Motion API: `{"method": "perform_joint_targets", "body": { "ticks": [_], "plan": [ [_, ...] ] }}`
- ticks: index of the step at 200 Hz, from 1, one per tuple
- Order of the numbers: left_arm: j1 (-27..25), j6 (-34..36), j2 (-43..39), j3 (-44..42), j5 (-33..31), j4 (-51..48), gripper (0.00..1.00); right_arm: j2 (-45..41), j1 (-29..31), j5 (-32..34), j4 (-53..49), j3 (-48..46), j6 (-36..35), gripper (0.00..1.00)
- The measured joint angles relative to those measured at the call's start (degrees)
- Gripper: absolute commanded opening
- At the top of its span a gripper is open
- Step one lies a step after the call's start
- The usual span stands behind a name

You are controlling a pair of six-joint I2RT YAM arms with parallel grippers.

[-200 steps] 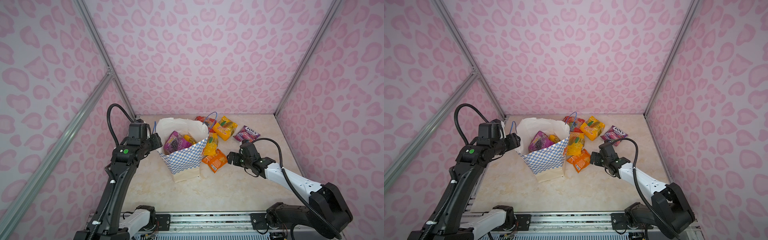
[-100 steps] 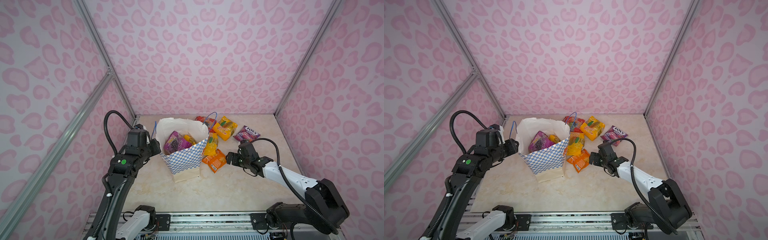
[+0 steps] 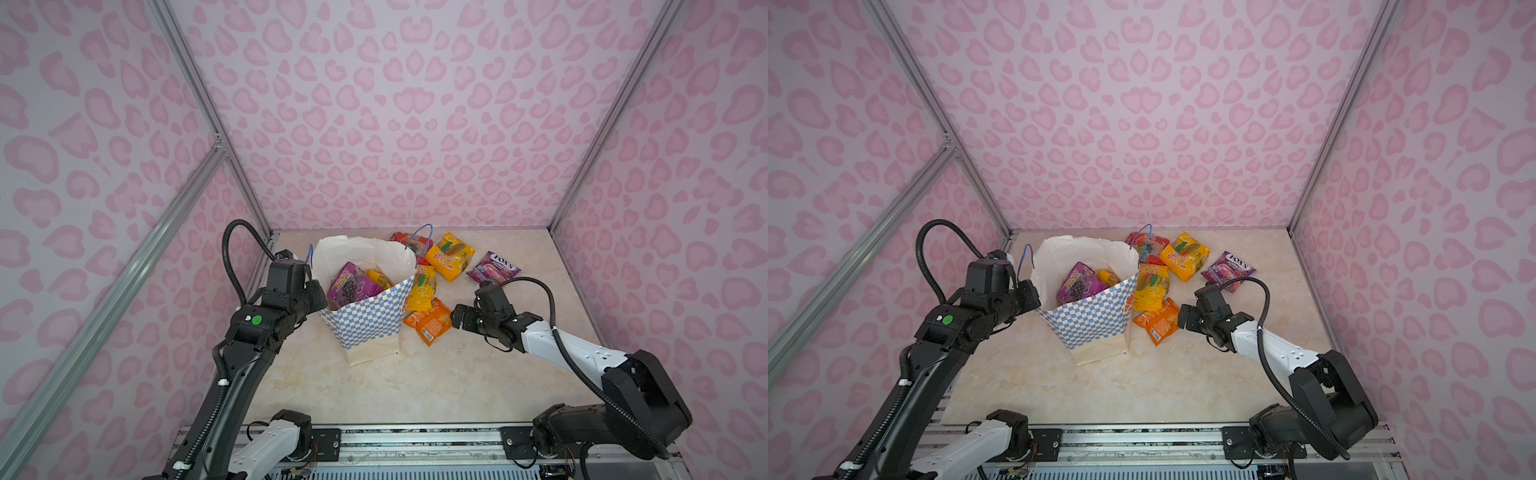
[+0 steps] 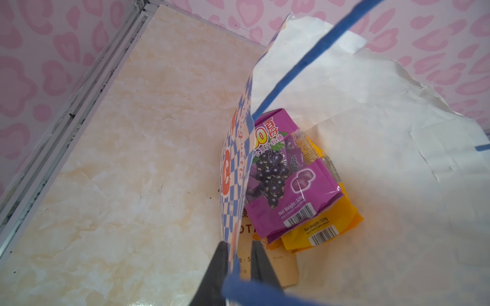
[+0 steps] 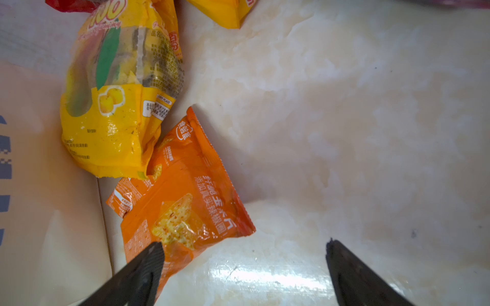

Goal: Place the snacks into the paper bag
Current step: 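Lower the right gripper and close it on the orange chip pack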

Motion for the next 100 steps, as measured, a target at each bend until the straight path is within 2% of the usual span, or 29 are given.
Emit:
{"method": "perform_joint_targets", "body": {
  "ticks": [41,100],
  "plan": [
    [-0.02,0.07,-0.09,-0.52,-1.05,0.24,0.04,1.68,-1.66,-2.84,3.87,-1.46,0.76,0.98],
    [-0.02,1.70,-0.15,-0.59,-1.07,0.46,0.03,5.22,-1.73,-5.03,10.05,-2.21,3.17,0.98]
  ]
}}
